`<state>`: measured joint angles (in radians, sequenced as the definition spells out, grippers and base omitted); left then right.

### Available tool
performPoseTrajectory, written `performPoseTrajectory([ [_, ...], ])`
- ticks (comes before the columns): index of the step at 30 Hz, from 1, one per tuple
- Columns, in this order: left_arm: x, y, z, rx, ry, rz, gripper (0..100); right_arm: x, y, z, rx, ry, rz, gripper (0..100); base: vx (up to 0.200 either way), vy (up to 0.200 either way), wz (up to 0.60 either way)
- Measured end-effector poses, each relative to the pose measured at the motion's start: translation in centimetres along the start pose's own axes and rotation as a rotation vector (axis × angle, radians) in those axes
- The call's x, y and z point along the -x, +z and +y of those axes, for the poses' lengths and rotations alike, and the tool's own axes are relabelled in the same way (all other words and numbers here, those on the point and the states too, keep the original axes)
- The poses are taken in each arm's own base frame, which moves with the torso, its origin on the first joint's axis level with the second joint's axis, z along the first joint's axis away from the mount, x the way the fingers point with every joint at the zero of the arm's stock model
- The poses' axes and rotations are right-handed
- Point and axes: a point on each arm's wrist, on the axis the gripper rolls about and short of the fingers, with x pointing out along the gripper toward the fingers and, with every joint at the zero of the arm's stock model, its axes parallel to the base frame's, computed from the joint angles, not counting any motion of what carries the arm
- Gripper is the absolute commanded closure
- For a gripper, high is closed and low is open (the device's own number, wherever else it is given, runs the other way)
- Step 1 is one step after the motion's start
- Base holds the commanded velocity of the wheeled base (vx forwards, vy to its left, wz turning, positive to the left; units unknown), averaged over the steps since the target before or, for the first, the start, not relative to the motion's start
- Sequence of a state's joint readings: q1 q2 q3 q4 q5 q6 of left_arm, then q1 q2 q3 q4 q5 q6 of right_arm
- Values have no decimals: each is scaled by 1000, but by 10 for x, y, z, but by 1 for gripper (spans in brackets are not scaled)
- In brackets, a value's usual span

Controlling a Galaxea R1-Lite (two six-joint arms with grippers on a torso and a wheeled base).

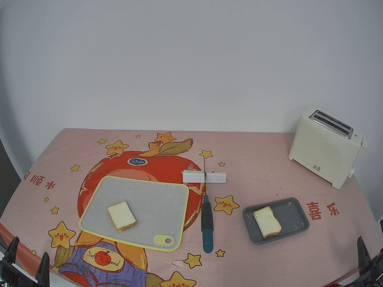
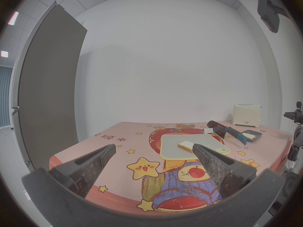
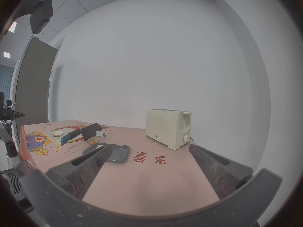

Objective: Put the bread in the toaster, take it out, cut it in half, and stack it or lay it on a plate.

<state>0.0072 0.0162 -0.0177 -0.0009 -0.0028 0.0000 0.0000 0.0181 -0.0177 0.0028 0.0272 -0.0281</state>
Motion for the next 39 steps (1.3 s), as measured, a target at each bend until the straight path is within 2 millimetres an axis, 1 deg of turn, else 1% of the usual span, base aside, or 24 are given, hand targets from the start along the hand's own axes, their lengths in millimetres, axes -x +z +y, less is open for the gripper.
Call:
performPoseTrajectory([
  [28, 0, 1, 0, 21, 10, -14, 0, 0, 0, 0, 0, 0, -1, 0, 0, 0, 0],
  [33, 1, 12, 1, 31, 16, -116, 0, 0, 0, 0, 0, 0, -1, 0, 0, 0, 0],
  [34, 2, 19, 1, 33, 17, -184, 0, 0, 0, 0, 1, 0, -1, 0, 0, 0, 0],
  [35, 2, 22, 1, 35, 18, -212, 0, 0, 0, 0, 1, 0, -2, 0, 0, 0, 0],
  [39, 3, 24, 1, 38, 19, -232, 0, 0, 0, 0, 1, 0, -1, 0, 0, 0, 0],
])
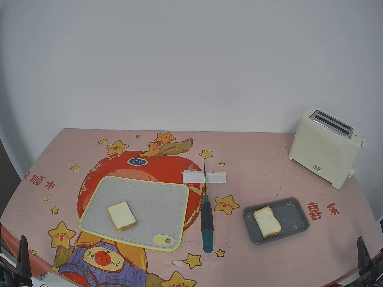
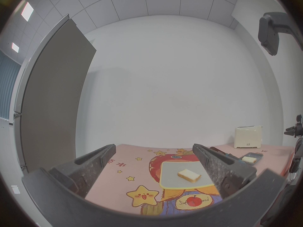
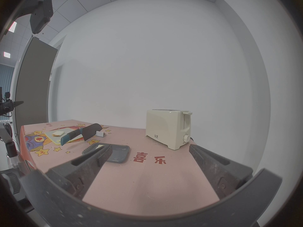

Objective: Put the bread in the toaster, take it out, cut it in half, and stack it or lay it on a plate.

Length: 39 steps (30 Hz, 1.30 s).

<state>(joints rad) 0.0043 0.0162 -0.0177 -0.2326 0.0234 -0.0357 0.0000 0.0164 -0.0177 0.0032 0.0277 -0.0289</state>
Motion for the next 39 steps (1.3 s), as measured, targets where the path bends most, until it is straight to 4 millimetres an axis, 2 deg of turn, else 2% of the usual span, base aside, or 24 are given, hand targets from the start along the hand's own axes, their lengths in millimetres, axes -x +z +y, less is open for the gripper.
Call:
performPoseTrajectory([
  [5, 0, -6, 0, 5, 4, 59, 0, 0, 0, 0, 0, 0, 0, 0, 0, 0, 0],
  [13, 0, 0, 0, 5, -23, 12, 0, 0, 0, 0, 0, 1, 0, 0, 0, 0, 0],
  [17, 2, 18, -2, 3, -48, -46, 0, 0, 0, 0, 0, 0, 0, 0, 0, 0, 0],
  [22, -3, 51, -3, -14, -69, -81, 0, 0, 0, 0, 0, 0, 0, 0, 0, 0, 0],
  [29, -31, 89, -6, -57, -103, -25, 0, 0, 0, 0, 0, 1, 0, 0, 0, 0, 0],
  [33, -56, 106, -8, -68, -124, 33, 0, 0, 0, 0, 0, 0, 0, 0, 0, 0, 0],
  [39, -95, 125, -10, -74, -162, 105, 0, 0, 0, 0, 0, 0, 0, 0, 0, 0, -600],
])
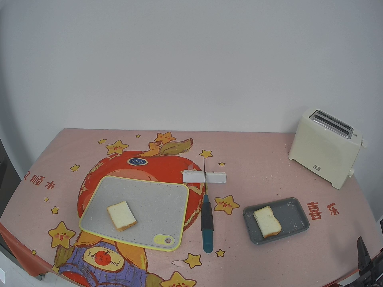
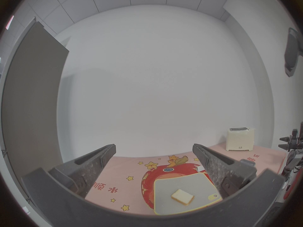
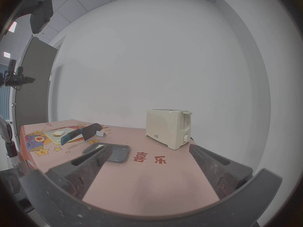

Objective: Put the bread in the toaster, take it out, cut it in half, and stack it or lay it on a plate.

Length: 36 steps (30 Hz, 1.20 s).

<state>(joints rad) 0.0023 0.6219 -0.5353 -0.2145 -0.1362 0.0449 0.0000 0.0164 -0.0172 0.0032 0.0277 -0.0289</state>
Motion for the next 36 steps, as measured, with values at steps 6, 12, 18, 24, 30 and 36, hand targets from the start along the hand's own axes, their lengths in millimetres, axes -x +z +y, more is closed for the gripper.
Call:
performPoseTrajectory([
  [6, -22, 1, 2, 7, -28, 61, 0, 0, 0, 0, 0, 0, 0, 0, 0, 0, -100],
  [12, -31, 0, 3, 11, -34, 91, 0, 0, 0, 0, 0, 0, 0, 0, 0, 0, 0],
  [18, -36, -5, 4, 17, -36, 129, 0, 0, 0, 0, 0, 0, -1, 0, 0, 0, 0],
  [24, -35, -15, 3, 35, -39, 249, 0, 0, 0, 0, 0, 0, 0, 0, 0, 0, 0],
  [30, -32, -17, 3, 44, -33, 322, 0, 0, 0, 0, 0, 0, 0, 0, 0, 0, 0],
  [36, -27, -20, 3, 40, -23, 425, 0, 0, 0, 0, 0, 0, 0, 0, 0, 0, 0],
])
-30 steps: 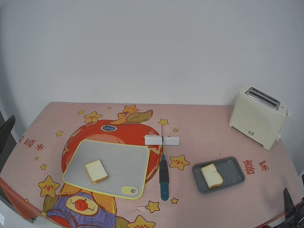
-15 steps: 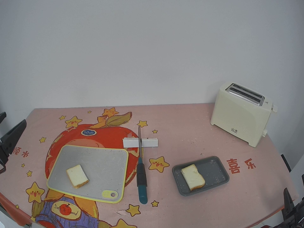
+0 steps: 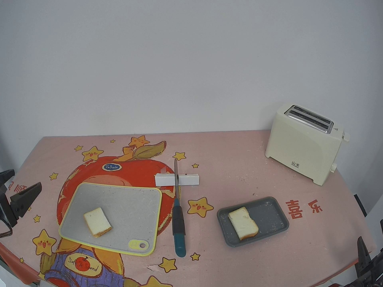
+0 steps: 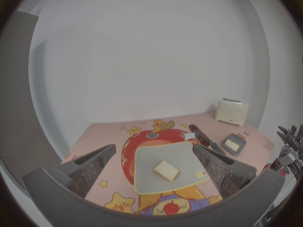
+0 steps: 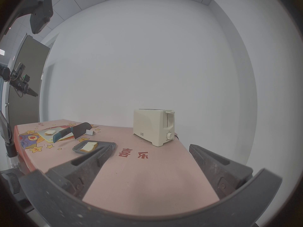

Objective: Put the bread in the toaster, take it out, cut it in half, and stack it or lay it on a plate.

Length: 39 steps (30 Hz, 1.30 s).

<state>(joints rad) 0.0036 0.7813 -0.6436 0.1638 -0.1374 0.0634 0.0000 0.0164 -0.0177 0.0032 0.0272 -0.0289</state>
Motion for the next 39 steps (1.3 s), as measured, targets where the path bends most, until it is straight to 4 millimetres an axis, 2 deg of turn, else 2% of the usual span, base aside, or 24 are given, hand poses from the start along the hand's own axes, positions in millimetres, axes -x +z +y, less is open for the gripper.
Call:
performPoseTrajectory([
  [13, 3, 3, 0, -18, 10, 263, 0, 0, 0, 0, 0, 0, 0, 0, 0, 0, 0],
  [20, -20, 11, 4, -3, -2, 358, 0, 0, 0, 0, 0, 0, 0, 0, 0, 0, 0],
  [31, -62, 5, 9, 45, -13, 514, 0, 0, 0, 0, 0, 0, 0, 0, 0, 0, 0],
  [39, -90, 3, 13, 46, -11, 496, 0, 0, 0, 0, 0, 0, 0, 0, 0, 0, 0],
])
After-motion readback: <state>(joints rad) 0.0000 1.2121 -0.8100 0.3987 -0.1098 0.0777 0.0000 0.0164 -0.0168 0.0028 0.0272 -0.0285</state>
